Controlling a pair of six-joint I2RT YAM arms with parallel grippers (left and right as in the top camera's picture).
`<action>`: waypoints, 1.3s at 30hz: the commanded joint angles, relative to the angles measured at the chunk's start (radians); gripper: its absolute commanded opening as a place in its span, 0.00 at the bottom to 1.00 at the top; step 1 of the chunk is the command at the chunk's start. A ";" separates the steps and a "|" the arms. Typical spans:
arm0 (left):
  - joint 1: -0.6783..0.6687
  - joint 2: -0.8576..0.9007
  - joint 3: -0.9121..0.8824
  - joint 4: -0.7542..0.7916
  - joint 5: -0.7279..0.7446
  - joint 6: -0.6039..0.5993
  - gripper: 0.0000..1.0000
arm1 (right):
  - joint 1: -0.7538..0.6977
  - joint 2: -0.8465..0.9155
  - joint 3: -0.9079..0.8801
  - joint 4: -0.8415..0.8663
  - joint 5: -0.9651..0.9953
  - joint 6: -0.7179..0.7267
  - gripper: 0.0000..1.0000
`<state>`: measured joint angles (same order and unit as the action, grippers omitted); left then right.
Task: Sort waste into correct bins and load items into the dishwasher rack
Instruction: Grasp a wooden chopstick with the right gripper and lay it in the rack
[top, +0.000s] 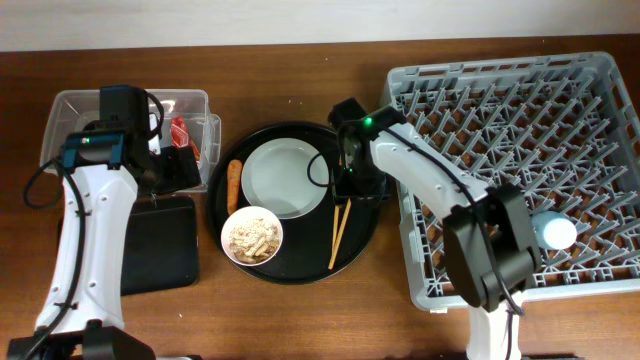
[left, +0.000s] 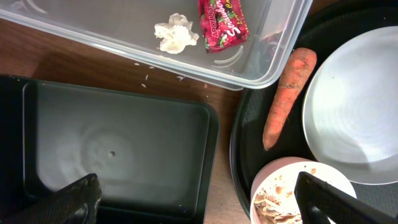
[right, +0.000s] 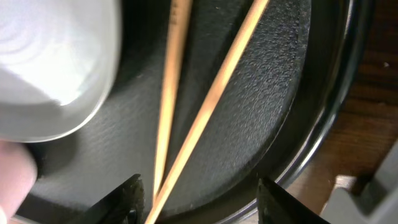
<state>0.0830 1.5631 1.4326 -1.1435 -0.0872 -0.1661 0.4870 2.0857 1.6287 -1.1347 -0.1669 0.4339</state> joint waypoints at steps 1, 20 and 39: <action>0.005 -0.008 0.007 -0.002 -0.014 -0.013 0.99 | 0.005 0.038 -0.005 0.017 0.030 0.055 0.49; 0.005 -0.008 0.007 -0.002 -0.007 -0.013 0.99 | 0.036 0.066 -0.159 0.182 -0.002 0.107 0.14; 0.005 -0.008 0.007 -0.002 -0.007 -0.013 0.99 | -0.313 -0.303 0.010 -0.206 0.025 -0.379 0.04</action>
<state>0.0830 1.5631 1.4326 -1.1442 -0.0868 -0.1665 0.1944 1.7782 1.6787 -1.3346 -0.1444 0.1421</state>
